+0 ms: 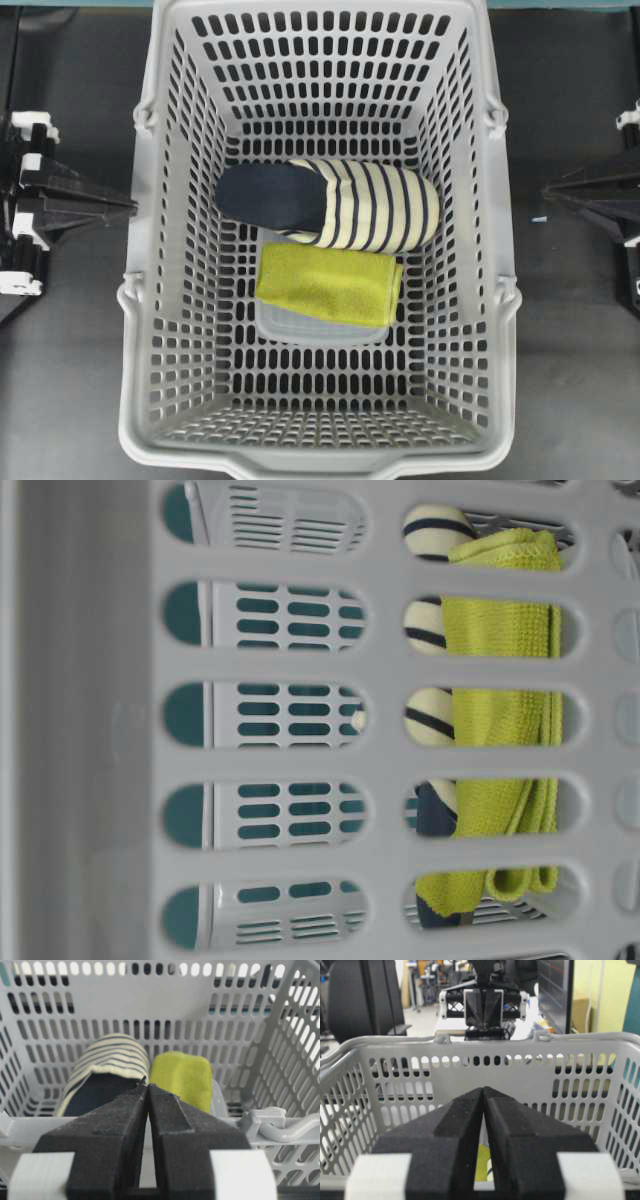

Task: Pick up the yellow cloth from the shopping basket with the left arm.
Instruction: 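Move the left gripper over the basket toward the yellow cloth, then lower the left gripper onto the yellow cloth and close on it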

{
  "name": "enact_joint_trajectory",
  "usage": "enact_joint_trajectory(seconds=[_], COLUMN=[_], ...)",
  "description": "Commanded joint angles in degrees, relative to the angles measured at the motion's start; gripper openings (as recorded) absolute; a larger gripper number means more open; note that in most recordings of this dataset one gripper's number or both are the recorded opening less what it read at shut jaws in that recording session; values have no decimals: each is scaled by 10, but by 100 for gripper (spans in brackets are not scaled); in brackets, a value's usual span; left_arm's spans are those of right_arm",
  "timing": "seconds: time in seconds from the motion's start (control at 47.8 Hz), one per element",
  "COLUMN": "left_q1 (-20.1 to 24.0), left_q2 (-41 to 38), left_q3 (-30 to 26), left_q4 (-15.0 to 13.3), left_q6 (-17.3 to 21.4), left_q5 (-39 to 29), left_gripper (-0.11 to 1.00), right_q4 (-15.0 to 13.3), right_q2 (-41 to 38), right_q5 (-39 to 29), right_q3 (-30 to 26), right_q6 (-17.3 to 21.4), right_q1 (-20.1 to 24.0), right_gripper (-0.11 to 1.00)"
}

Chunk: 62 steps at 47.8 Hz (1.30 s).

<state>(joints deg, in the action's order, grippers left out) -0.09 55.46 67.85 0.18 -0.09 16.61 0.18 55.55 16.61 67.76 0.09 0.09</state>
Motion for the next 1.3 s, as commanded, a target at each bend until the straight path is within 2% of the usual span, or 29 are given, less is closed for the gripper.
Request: enact_joint_trajectory(seconds=[0.0, 0.125, 0.293, 0.543, 0.627, 0.941, 1.024, 1.087, 1.191, 1.275], left_q1=[3, 4, 2, -6, -11, -17, -18, -19, -33, -45], left_q2=[-5, -22, -84, -262, -327, -483, -517, -541, -585, -618], left_q3=[-66, -141, -250, -430, -486, -639, -663, -679, -701, -718], left_q4=[23, 24, 23, 24, 24, 24, 24, 24, 24, 24], left_q6=[-6, -3, -2, 5, 6, 11, 10, 6, 5, 4], left_q5=[-37, -155, -308, -502, -562, -661, -697, -727, -748, -753], left_gripper=[6, 1, 1, 1, 1, 1, 4, 13, 43, 68], right_q4=[3, 6, 6, 6, 6, 6, 7, 6, 7, 7], right_q2=[0, 15, 54, 110, 123, 139, 142, 142, 142, 143], right_q5=[4, -17, -95, -261, -293, -311, -316, -322, -325, -325], right_q3=[-12, -13, -19, -42, -48, -51, -52, -54, -54, -54], right_q6=[9, 11, 10, 10, 6, 7, 9, 11, 11, 11], right_q1=[-2, -7, -8, -8, -8, -8, -8, -8, -8, -8], right_gripper=[1, 0, 0, 0, 0, 1, 15, 35, 65, 80])
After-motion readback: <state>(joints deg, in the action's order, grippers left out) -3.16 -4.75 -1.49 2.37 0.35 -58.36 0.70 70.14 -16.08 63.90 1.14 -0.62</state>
